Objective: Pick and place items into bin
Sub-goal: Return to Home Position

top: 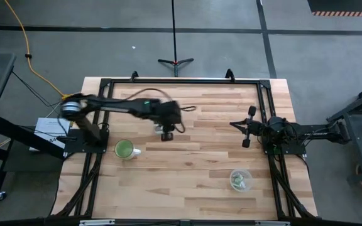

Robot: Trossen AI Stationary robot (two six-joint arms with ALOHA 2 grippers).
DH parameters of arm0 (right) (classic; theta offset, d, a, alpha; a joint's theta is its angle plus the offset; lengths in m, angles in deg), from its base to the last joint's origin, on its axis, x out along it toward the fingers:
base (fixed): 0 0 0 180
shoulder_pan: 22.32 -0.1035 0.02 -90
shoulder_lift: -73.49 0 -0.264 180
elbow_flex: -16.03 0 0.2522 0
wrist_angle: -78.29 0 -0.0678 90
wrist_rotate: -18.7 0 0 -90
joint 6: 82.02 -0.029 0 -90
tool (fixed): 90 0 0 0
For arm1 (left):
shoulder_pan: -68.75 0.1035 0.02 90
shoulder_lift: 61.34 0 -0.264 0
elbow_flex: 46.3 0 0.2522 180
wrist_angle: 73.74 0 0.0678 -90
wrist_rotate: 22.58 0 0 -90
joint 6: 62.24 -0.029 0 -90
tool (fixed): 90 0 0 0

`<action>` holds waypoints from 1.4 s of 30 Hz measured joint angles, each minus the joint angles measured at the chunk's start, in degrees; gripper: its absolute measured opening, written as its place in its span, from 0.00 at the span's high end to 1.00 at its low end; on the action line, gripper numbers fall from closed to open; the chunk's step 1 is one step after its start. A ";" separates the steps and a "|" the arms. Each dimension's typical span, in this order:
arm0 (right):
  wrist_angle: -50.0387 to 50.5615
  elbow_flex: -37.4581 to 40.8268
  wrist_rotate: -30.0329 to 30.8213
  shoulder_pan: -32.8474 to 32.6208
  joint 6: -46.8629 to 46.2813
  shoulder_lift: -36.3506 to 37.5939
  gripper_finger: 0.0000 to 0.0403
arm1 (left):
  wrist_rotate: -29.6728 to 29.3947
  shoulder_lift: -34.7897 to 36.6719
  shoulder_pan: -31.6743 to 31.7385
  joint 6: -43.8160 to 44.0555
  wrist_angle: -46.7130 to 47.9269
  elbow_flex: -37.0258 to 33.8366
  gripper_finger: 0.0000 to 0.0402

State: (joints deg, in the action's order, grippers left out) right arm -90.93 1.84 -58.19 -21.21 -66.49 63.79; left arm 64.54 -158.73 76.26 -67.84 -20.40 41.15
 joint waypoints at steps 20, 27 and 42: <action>-0.52 0.00 0.26 0.00 -0.11 -0.80 1.00 | -7.62 64.32 -10.68 3.49 -66.13 -69.32 0.94; -0.63 0.00 0.30 0.00 -3.46 -0.79 1.00 | -11.22 78.38 -11.28 2.50 -58.13 -72.95 0.84; -1.78 0.00 -7.37 0.04 -12.45 -0.53 1.00 | -9.81 96.78 -11.30 2.50 -41.38 -72.93 0.92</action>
State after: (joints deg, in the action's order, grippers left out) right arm -92.71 1.84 -65.56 -21.17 -78.94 63.27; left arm 54.73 -61.95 64.96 -65.34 -61.77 -31.78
